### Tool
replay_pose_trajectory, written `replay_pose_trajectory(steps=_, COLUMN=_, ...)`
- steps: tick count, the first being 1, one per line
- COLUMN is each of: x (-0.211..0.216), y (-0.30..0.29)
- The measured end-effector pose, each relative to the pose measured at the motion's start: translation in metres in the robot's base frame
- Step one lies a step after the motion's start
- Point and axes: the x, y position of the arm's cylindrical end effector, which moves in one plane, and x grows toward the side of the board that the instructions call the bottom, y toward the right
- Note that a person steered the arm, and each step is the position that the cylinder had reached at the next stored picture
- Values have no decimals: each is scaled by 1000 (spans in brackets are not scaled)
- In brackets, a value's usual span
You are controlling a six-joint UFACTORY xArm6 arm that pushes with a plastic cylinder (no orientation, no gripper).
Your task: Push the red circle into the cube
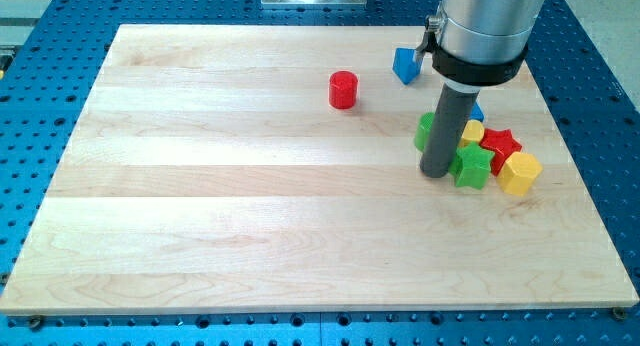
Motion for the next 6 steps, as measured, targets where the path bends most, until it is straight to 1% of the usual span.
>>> replay_pose_trajectory(steps=2, x=6, y=-5)
replay_pose_trajectory(steps=3, x=4, y=-29)
replay_pose_trajectory(steps=4, x=-22, y=-68)
replay_pose_trajectory(steps=6, x=-45, y=-9)
